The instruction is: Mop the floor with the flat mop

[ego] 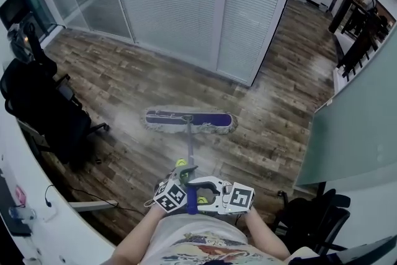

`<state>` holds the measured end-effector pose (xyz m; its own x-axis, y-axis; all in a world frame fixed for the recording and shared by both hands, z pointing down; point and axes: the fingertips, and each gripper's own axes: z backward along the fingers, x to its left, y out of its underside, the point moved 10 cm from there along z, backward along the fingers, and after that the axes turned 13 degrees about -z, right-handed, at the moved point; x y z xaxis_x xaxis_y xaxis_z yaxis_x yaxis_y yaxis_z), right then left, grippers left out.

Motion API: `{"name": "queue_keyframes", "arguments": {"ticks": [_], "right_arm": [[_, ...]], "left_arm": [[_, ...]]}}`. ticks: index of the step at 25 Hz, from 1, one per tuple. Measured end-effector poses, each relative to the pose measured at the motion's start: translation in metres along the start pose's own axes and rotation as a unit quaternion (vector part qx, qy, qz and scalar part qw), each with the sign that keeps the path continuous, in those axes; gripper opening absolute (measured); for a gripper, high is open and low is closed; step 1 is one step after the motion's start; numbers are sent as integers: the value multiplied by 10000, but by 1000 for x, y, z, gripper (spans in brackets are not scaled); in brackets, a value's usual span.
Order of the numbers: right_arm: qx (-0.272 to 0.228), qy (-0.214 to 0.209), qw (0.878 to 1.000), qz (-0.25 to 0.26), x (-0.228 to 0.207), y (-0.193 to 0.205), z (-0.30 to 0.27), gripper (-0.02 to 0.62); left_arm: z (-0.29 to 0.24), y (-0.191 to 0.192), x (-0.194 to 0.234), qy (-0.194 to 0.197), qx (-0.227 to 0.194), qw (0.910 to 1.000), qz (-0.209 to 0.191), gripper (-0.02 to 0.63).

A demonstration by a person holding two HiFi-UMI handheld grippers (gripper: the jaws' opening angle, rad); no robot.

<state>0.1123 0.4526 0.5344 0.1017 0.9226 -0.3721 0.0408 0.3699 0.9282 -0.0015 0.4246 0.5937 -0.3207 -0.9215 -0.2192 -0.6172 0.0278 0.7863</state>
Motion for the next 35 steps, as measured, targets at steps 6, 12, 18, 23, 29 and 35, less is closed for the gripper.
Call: {"name": "queue_keyframes", "arguments": {"ticks": [6, 12, 18, 23, 29, 35], "right_arm": [[-728, 28, 9971, -204, -28, -22, -4, 258], [-116, -150, 9998, 118, -71, -28, -20, 259], [43, -99, 9999, 83, -139, -53, -26, 261], [-153, 2, 9996, -253, -205, -90, -46, 262], [-259, 118, 9993, -262, -287, -134, -77, 262], [-303, 238, 9990, -233, -348, -151, -90, 261]], "left_arm": [[1, -6, 37, -295, -344, 9979, 468, 202], [-7, 15, 71, -264, -232, 9989, 297, 202], [-27, 24, 142, -280, -274, 9989, 243, 202], [-32, 33, 221, -303, -391, 9980, 388, 202], [-31, 46, 319, -222, -452, 9977, 446, 202], [-46, 60, 384, -136, -451, 9986, 258, 202]]}}
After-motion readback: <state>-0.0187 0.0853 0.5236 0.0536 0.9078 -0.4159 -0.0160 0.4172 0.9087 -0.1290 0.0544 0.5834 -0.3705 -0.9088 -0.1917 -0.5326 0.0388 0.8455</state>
